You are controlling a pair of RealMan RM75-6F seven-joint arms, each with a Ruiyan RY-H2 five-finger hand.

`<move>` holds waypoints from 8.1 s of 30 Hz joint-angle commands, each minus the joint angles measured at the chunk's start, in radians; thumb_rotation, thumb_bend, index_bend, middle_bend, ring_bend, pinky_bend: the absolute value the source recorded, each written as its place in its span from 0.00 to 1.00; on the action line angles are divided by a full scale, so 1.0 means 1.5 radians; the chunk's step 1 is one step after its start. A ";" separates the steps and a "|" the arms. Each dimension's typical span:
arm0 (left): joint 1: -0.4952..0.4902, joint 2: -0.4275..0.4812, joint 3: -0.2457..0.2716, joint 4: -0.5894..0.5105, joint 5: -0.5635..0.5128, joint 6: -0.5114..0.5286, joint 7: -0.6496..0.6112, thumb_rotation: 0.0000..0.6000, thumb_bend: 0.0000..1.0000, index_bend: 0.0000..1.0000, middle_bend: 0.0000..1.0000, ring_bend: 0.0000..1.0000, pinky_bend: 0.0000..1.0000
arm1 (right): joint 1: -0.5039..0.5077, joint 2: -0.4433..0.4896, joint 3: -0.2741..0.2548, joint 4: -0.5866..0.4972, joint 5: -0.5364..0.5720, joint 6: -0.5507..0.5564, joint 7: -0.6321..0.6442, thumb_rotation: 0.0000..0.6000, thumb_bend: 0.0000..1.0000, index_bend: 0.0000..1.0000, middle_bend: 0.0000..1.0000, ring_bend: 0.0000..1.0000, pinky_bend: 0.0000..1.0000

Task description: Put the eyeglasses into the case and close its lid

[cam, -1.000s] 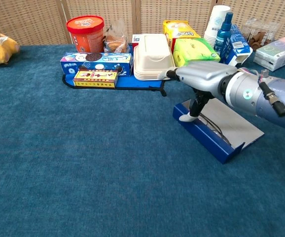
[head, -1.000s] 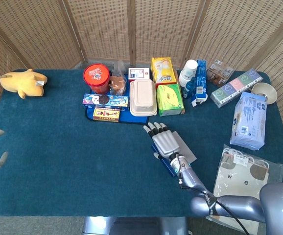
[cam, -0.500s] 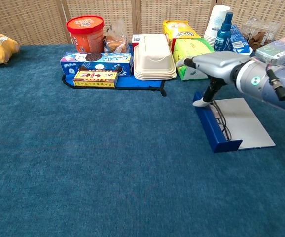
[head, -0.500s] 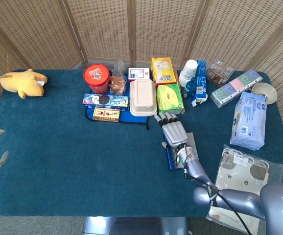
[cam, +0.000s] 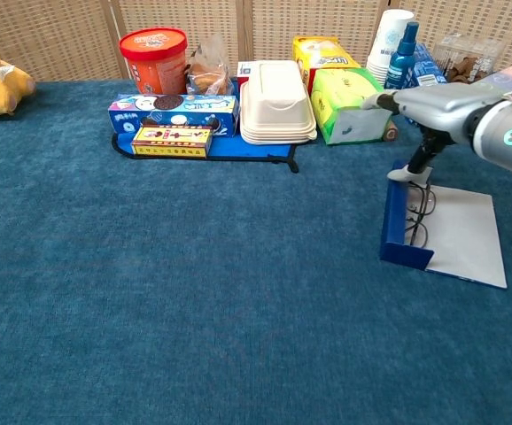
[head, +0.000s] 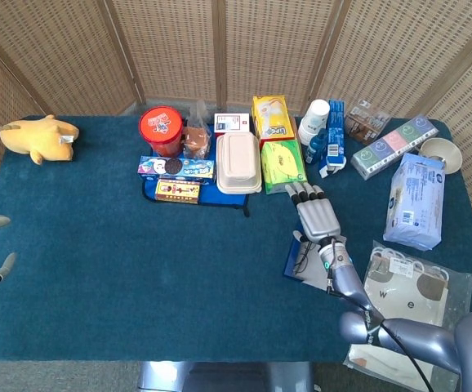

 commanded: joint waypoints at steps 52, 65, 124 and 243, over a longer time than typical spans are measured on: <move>0.003 -0.007 0.007 0.006 0.000 -0.006 0.001 1.00 0.31 0.25 0.28 0.21 0.09 | 0.238 0.200 -0.154 -0.181 0.332 -0.158 -0.156 0.56 0.31 0.25 0.27 0.02 0.12; -0.005 -0.011 0.005 0.004 0.006 -0.009 0.003 1.00 0.31 0.25 0.28 0.21 0.09 | 0.252 0.225 -0.184 -0.214 0.402 -0.117 -0.166 0.51 0.30 0.25 0.27 0.02 0.12; -0.007 -0.012 0.009 -0.008 0.011 -0.001 0.014 1.00 0.31 0.24 0.28 0.21 0.08 | 0.205 0.276 -0.212 -0.274 0.337 -0.115 -0.138 0.46 0.30 0.27 0.29 0.04 0.13; -0.004 -0.029 0.016 0.025 0.027 0.011 -0.024 1.00 0.31 0.23 0.28 0.20 0.07 | 0.210 0.250 -0.226 -0.350 0.397 -0.021 -0.218 0.42 0.28 0.27 0.30 0.05 0.14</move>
